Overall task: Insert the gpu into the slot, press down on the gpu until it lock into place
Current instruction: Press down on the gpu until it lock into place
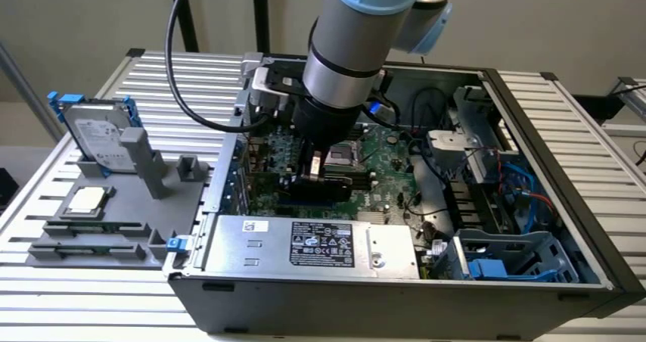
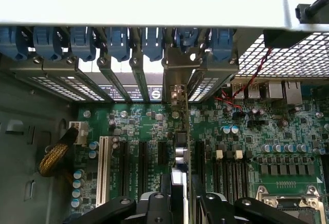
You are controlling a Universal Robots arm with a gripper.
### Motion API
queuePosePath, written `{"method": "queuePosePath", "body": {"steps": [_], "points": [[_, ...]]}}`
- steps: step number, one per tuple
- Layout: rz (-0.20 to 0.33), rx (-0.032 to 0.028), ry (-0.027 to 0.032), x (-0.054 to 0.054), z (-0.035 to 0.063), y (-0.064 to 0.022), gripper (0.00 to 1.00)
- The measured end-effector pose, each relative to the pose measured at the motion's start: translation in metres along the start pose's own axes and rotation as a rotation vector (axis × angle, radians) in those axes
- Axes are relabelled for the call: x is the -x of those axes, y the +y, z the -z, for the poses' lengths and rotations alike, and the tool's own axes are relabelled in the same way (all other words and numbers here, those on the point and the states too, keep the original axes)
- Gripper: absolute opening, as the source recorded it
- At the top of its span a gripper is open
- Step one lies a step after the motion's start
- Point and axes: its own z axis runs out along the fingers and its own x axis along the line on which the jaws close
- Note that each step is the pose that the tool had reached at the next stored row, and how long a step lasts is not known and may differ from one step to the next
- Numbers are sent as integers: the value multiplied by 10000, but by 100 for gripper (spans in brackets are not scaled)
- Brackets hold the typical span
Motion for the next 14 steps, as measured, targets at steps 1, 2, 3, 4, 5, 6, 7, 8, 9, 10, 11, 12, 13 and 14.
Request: {"method": "queuePosePath", "body": {"steps": [1, 2, 3, 4, 5, 6, 7, 8, 9, 10, 11, 12, 13, 14], "points": [[0, 0, 0, -1, 0, 0, 26], [2, 0, -1, -1, 0, 0, 26], [2, 0, -1, -1, -1, 0, 26], [1, 0, -1, -2, 0, 1, 26], [2, 0, -1, -2, 0, 1, 26], [0, 0, 1, -3, 0, 2, 26], [0, 0, 4, -3, 0, 1, 26], [-1, 0, 6, -3, 0, 2, 26], [-1, 0, 8, -3, 0, 2, 26], [-2, 0, 14, -4, 0, 2, 26], [-3, 0, 17, -4, 0, 1, 26], [-3, -1, 21, -4, 0, 1, 26], [-4, -1, 24, -4, -1, 1, 26], [-4, -1, 25, -3, -1, 1, 26]]}}
